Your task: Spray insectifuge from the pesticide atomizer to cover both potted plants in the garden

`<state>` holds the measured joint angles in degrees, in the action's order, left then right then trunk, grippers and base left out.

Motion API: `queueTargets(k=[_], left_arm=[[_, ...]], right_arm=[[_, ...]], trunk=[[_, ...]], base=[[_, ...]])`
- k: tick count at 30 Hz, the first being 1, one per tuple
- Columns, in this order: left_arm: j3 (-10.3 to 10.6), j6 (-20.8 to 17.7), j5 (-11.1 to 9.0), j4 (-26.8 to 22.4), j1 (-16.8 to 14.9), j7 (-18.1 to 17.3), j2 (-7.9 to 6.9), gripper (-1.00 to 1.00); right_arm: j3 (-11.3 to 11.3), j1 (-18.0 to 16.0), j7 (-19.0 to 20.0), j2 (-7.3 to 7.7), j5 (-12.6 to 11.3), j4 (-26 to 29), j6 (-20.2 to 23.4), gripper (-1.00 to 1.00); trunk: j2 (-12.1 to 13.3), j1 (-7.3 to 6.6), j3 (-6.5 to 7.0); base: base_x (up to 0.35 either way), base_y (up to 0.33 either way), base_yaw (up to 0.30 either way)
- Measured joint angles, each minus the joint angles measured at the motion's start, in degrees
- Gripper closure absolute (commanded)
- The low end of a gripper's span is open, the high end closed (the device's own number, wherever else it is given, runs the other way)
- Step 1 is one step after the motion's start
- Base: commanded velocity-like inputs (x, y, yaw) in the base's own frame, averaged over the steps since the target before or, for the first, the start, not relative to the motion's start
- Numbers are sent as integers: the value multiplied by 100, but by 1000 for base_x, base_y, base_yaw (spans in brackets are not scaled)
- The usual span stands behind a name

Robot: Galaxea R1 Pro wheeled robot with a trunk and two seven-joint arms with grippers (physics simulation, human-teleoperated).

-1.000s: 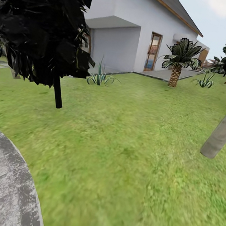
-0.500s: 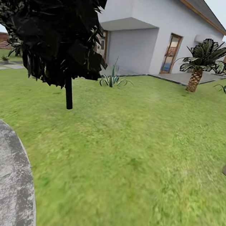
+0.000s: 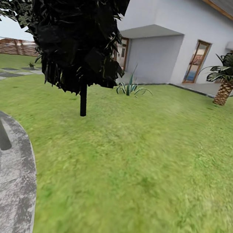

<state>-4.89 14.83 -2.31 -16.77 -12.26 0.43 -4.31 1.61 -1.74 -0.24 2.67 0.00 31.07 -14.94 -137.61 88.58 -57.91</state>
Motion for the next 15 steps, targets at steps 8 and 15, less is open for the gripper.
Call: queueTargets(k=[8,15], left_arm=[[0,1,0,1,4,0,0,-100],[-2,-4,-3,-7,1,4,6,-100]], right_arm=[[1,0,0,4,0,0,0,-100],[-3,0,0,1,-1,-2,-1,-100]], trunk=[[0,0,0],[0,2,0]], base=[[289,-197,277],[198,-98,277]])
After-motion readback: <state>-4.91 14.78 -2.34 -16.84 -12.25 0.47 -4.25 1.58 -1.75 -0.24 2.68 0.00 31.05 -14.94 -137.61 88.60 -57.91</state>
